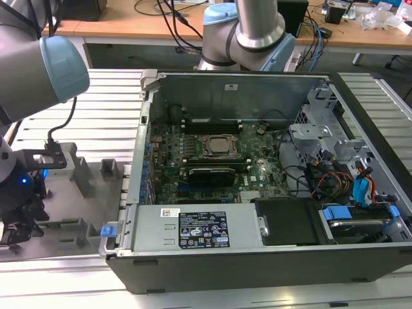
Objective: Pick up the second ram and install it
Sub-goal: 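Pick up the second ram and move it above second insertion slot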
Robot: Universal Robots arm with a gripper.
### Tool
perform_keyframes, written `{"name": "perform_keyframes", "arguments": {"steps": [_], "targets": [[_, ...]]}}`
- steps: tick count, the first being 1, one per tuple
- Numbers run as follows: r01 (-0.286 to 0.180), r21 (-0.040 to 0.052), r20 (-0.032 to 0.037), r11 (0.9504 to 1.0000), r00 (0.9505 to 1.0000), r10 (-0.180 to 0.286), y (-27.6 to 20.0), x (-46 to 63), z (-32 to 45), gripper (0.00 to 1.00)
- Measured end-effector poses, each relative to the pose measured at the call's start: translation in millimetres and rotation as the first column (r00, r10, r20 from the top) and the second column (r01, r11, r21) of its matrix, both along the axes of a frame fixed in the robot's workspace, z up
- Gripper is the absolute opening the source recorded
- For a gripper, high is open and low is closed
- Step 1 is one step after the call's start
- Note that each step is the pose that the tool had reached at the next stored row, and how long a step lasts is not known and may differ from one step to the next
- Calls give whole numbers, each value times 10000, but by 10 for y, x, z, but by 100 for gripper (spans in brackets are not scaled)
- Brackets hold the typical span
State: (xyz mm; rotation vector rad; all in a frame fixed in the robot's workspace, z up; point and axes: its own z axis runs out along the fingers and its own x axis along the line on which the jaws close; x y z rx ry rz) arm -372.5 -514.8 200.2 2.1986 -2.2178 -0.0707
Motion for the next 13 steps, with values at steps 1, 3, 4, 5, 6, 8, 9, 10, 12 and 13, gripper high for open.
{"name": "perform_keyframes", "arguments": {"steps": [1, 3, 4, 5, 6, 8, 9, 10, 12, 13], "targets": [[0, 0, 0, 10000, 10000, 0, 0, 0, 0, 36], [-1, 0, 1, 10000, 10000, 1, 0, 0, 0, 36], [0, 0, 1, 10000, 10000, 0, 0, 0, -1, 36], [0, 0, 1, 10000, 10000, 0, 0, 1, -1, 36], [0, 1, 1, 10000, 10000, 0, 0, 0, -1, 36], [0, 2, 2, 10000, 10000, 0, 0, 1, -1, 28], [0, 2, 1, 10000, 10000, 0, 0, 0, -1, 22], [-1, 2, 1, 10000, 10000, 1, 0, 1, -1, 14], [0, 3, 1, 10000, 10000, 0, 0, 0, -1, 14], [0, 3, 2, 10000, 10000, 0, 0, 0, -1, 14]]}}
